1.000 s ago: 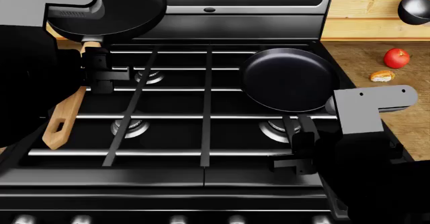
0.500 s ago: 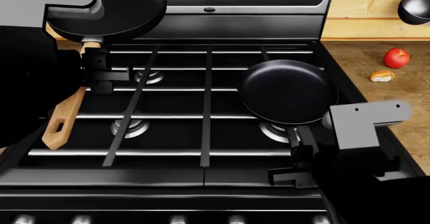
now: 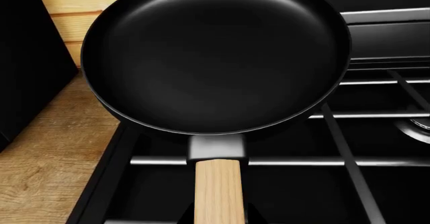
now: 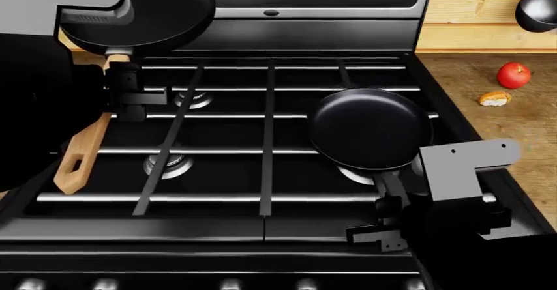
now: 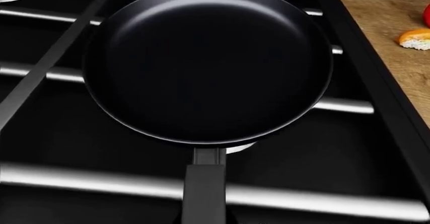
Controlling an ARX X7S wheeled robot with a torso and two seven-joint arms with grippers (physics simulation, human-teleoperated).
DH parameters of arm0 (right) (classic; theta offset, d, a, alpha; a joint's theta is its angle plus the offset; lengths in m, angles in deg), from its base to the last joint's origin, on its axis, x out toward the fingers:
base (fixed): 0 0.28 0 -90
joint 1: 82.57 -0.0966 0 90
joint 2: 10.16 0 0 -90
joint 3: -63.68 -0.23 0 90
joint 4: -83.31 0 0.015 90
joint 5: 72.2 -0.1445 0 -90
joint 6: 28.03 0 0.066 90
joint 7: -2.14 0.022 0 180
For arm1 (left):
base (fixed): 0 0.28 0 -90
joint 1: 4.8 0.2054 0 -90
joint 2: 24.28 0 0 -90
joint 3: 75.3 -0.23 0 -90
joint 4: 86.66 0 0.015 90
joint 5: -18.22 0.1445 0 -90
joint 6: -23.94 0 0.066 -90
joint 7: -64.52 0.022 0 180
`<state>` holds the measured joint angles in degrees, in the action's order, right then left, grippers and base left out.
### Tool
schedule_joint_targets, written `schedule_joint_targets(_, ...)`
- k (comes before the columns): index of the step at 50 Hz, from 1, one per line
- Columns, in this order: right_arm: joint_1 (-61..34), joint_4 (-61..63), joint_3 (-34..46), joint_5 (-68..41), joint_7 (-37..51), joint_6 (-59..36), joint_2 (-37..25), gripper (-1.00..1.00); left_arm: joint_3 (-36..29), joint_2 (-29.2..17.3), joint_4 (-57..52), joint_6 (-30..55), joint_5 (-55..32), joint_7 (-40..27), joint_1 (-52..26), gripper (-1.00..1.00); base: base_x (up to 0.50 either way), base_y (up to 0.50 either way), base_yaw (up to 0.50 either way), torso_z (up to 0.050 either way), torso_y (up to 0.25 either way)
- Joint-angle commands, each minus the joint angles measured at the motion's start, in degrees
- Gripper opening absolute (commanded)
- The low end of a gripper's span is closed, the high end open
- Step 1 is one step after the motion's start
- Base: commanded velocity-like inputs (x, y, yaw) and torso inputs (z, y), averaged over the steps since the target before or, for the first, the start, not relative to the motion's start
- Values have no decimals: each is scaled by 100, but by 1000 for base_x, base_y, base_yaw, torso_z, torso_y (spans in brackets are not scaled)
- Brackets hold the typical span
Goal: Place both pans onto different burners. Then place the tomato and the sushi on different pans.
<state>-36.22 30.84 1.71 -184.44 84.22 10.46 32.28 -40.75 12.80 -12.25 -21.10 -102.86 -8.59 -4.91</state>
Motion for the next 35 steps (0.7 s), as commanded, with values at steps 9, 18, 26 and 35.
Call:
schedule_joint_targets(9,30,-125,-73,316,-245,-12,-46,-100,160,-17,63,-56,211,3,-253,-100,0,0,0,1,5)
schedule_joint_targets(18,251,-216,-84,469,-492,36,-80,-100,170,-44,41,-50,170,-17,-285,-100,0,0,0,1,4)
schedule_joint_targets(26,345,-467,-143,750,-750,84,-124,-100,171,-47,28,-53,172,-8,-296,-100,0,0,0,1,3)
schedule_joint_targets(35,441,-702,-173,1060,-953,164,-124,-100,154,-28,53,-58,195,10,-285,-100,1,0,0,0,2)
